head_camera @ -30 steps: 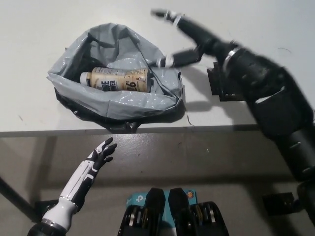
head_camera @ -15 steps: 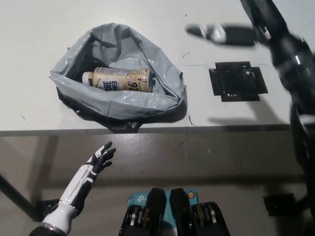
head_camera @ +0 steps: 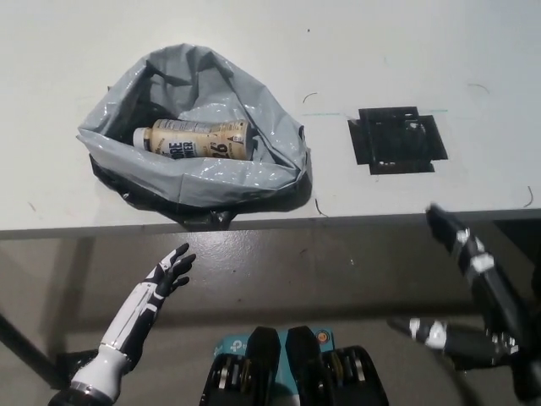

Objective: Use the right hand to pick up a bottle of protein shake and place it into a plastic bag on the left side

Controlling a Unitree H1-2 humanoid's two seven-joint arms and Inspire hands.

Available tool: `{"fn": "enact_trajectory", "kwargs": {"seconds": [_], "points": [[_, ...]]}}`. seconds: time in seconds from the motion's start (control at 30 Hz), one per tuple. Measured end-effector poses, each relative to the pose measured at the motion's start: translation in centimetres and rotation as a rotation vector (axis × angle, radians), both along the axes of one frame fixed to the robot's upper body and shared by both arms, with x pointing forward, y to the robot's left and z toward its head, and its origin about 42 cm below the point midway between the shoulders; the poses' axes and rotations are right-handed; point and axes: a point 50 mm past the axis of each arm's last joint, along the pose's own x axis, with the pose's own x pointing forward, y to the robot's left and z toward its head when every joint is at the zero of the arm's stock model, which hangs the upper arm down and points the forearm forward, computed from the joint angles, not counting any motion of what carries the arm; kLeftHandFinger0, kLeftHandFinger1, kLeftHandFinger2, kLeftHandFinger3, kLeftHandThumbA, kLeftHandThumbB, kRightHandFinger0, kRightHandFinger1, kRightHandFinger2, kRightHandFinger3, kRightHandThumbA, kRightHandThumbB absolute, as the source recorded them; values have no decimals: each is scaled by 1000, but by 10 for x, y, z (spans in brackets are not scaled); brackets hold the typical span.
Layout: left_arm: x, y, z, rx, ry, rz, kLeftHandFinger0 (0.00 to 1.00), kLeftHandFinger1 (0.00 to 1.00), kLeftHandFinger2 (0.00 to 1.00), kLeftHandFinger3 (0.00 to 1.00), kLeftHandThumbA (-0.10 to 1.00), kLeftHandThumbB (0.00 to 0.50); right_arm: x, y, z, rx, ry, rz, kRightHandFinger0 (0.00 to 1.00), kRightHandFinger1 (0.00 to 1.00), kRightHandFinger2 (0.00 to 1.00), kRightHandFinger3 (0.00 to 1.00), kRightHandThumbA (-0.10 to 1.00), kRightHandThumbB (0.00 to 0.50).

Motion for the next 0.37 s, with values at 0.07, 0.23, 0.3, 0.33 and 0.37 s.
{"fn": "enact_trajectory", "kwargs": {"seconds": [0.07, 0.23, 0.3, 0.33, 0.37], "points": [[0, 0, 0, -1, 0, 0, 1000, 1000, 1000, 1000, 1000, 287, 0, 0, -6, 3, 9, -4, 1000, 1000, 1000, 1000, 1000, 305], [2, 2, 2, -4, -7, 9, 1000, 1000, 1000, 1000, 1000, 311, 16, 1, -49, -13, 103, -14, 1000, 1000, 1000, 1000, 1000, 326], [2, 3, 2, -4, -8, 13, 1000, 1000, 1000, 1000, 1000, 297, 21, 1, -59, -19, 124, -20, 1000, 1000, 1000, 1000, 1000, 318], [2, 3, 2, -4, -8, 13, 1000, 1000, 1000, 1000, 1000, 292, 22, 1, -62, -20, 130, -22, 1000, 1000, 1000, 1000, 1000, 314], [2, 3, 2, -4, -8, 13, 1000, 1000, 1000, 1000, 1000, 292, 22, 1, -63, -22, 132, -23, 1000, 1000, 1000, 1000, 1000, 314]]}}
